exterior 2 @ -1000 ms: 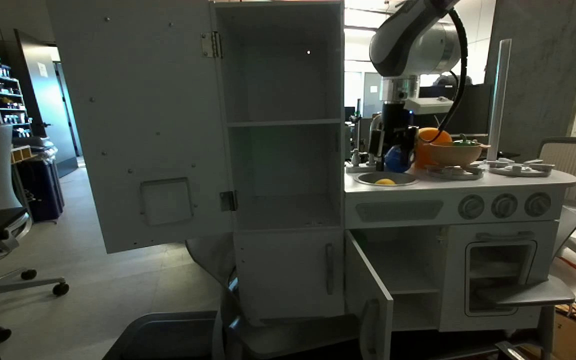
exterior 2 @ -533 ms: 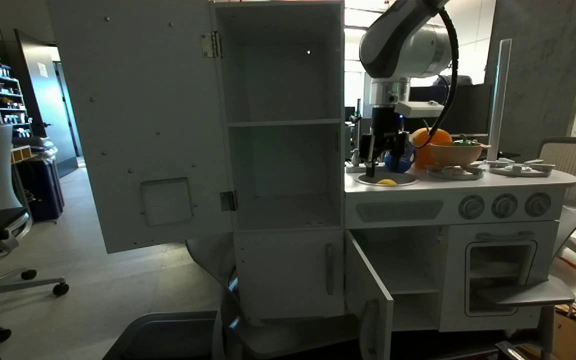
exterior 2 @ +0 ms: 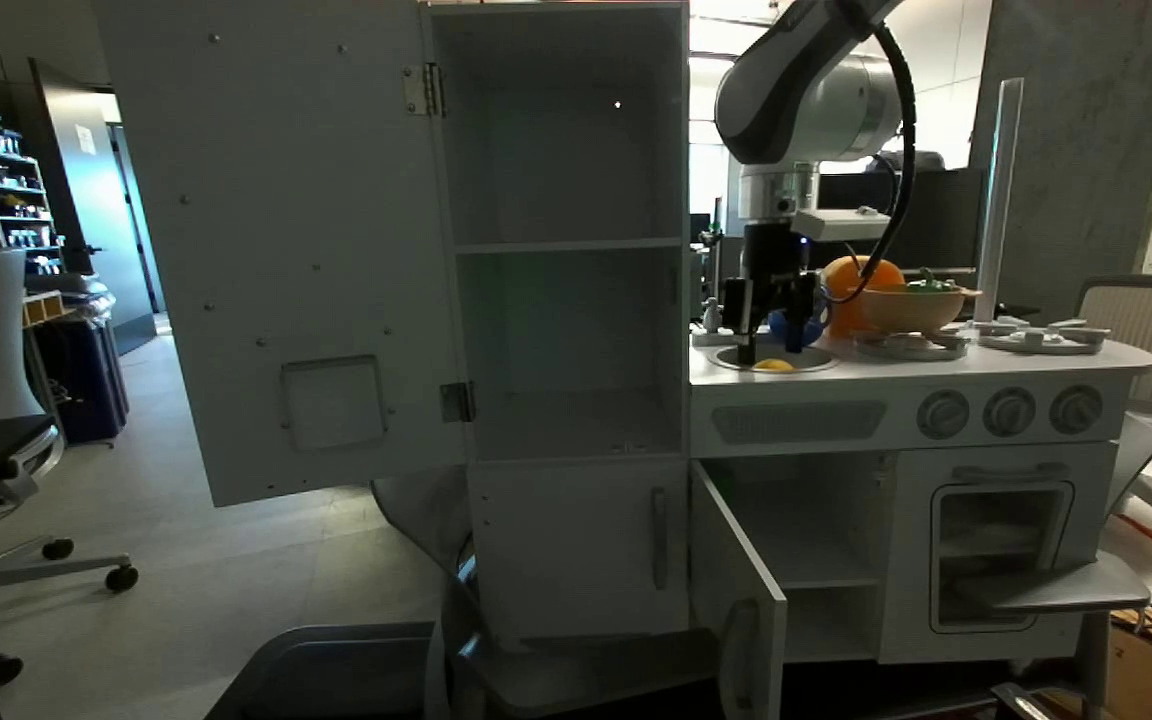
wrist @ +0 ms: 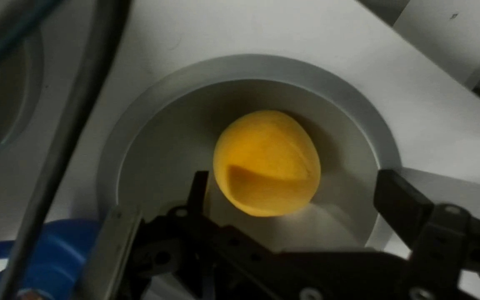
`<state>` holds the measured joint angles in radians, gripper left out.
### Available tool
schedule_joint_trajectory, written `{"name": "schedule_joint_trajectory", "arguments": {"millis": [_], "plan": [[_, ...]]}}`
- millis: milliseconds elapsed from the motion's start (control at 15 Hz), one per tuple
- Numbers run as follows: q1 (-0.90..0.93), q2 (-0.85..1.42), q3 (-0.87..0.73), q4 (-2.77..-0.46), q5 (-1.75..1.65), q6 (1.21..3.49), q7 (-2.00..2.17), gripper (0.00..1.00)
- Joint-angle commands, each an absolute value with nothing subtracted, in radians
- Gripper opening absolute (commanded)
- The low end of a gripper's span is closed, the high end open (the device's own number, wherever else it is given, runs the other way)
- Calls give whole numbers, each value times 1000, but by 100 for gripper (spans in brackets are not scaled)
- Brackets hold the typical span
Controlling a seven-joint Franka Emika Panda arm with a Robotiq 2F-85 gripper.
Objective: Remove the yellow sponge from the sink and place it inside the bottom cabinet, pick up the green pepper and put it inside the bottom cabinet.
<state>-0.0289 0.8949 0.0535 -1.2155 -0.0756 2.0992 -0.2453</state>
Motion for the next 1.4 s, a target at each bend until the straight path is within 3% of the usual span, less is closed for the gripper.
{"name": "schedule_joint_trajectory", "arguments": {"millis": [0, 800, 867, 933, 1333], "plan": [[-22, 907, 33, -1175, -86, 2076, -244, 100], [-3, 980, 13, -1120, -114, 2055, -241, 100], [-2, 988, 11, -1110, -115, 2052, -241, 92], [-3, 998, 9, -1100, -116, 2053, -242, 74], [1, 1015, 2, -1057, -121, 2013, -243, 28]]}}
